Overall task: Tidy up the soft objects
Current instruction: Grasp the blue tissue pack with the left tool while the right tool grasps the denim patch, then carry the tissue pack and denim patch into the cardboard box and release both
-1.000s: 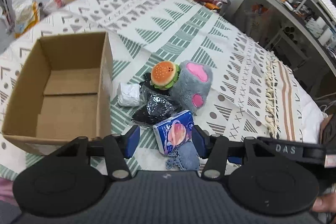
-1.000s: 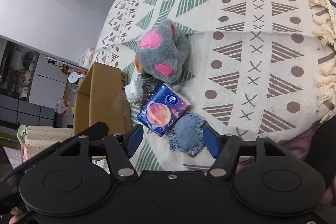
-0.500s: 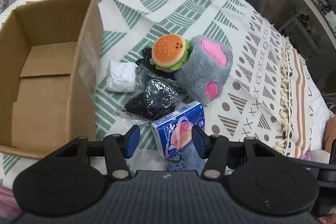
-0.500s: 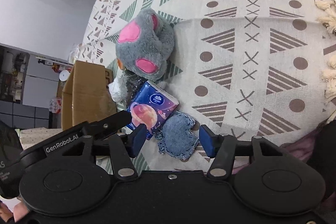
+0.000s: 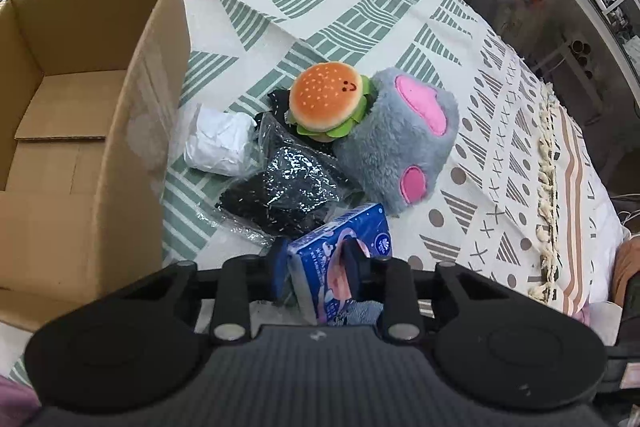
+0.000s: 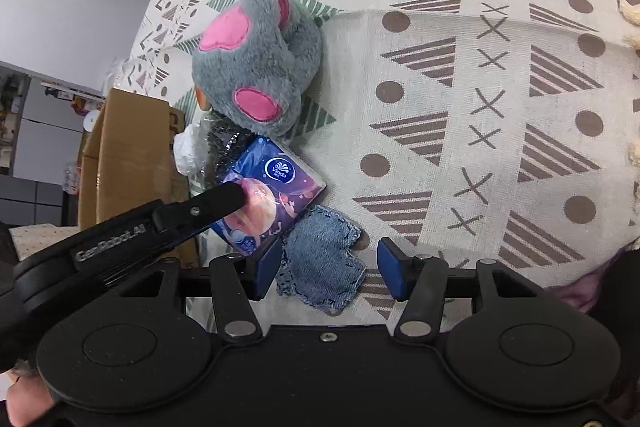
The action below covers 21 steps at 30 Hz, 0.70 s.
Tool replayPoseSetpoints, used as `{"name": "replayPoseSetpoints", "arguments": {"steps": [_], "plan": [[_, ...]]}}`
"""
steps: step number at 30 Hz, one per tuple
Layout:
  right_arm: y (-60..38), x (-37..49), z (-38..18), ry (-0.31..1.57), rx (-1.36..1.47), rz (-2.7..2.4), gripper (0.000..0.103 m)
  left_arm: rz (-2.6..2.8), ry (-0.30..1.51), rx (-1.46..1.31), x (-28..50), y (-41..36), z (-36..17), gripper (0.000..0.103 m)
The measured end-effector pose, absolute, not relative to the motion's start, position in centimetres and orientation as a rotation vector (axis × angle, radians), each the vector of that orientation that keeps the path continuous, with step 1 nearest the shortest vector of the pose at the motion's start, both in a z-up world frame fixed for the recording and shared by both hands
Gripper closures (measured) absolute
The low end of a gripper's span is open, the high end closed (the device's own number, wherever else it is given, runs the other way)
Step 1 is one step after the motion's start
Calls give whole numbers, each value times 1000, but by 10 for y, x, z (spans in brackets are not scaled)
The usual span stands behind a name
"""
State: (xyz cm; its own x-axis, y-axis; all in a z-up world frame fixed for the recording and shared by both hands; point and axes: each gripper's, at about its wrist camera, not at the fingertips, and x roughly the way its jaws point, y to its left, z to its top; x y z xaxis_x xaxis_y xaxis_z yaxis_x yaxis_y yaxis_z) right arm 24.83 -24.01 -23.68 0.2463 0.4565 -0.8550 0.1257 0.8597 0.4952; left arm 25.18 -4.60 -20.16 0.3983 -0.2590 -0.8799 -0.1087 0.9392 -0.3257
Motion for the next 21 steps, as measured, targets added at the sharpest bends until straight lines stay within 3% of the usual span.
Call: {"name": "replayPoseSetpoints", "arguments": {"steps": [8, 9, 11, 14, 21], "plan": [[-222, 254, -243, 1333, 432, 241, 51, -118, 1133, -370, 244, -44, -186, 84], [-220, 254, -244, 1334, 416, 241, 53, -115, 1129, -372, 243, -43, -184, 84], [-216, 254, -245, 1337, 396, 254, 68, -104, 1117, -379, 241, -42, -180, 85], [-215, 252, -244, 1322, 376, 256, 74, -101, 1096, -376, 236, -41, -170, 86], [-223, 240, -221, 1231, 377, 261, 75, -100, 1042, -371, 220, -37, -145, 86]]}}
